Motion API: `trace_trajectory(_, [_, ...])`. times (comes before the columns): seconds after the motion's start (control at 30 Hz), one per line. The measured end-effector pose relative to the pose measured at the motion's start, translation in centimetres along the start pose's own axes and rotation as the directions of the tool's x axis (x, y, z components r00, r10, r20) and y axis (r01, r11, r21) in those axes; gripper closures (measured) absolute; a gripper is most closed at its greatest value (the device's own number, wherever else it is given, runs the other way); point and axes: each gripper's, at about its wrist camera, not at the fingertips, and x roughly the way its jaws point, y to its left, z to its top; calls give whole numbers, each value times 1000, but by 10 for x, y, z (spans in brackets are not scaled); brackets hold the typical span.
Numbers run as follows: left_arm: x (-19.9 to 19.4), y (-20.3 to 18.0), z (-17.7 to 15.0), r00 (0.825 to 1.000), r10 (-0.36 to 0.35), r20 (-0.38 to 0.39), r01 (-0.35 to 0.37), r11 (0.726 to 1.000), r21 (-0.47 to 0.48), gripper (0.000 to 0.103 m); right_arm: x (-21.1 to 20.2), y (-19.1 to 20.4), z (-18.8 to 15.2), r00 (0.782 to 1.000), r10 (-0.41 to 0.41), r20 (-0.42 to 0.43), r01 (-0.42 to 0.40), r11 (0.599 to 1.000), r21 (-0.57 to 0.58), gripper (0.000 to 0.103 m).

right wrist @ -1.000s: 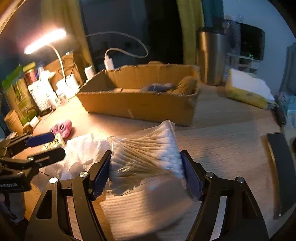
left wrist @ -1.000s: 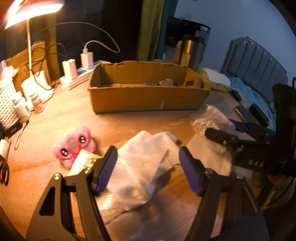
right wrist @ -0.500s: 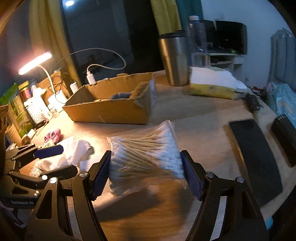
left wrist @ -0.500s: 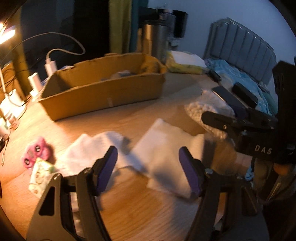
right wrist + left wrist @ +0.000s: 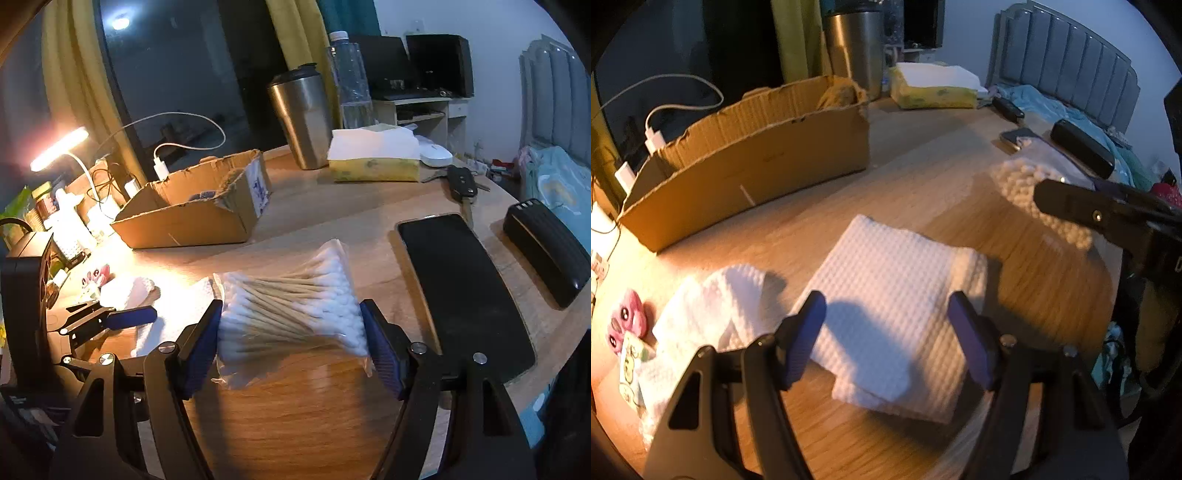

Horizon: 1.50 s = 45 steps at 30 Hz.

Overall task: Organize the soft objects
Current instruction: 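Grasp the cotton swab bag with the right tool while the left tool grasps a paper towel, then carry the swab bag and paper towel over the cardboard box with both tools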

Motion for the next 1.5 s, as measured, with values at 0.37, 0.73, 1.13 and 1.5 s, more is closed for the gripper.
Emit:
trace_trajectory(0.37, [-3,-3,4,995,-98,-2,98,995,-28,90,-5,-10,1,1000,13,13,-13,1000,7,27])
trace_trajectory(0.73, [-42,16,12,987,-140,80,145,988,-60,95,-15,-2,11,999,13,47,-13,1000,1,27])
trace_trajectory(1.13, [-82,66,23,976,-119,183,141,983,-116,95,-14,35,35,997,28,71,-23,998,-59,27])
trace_trajectory(1.5, [-102,113,36,962,-89,259,131,981,-147,95,-6,66,60,996,28,82,-20,995,-102,27])
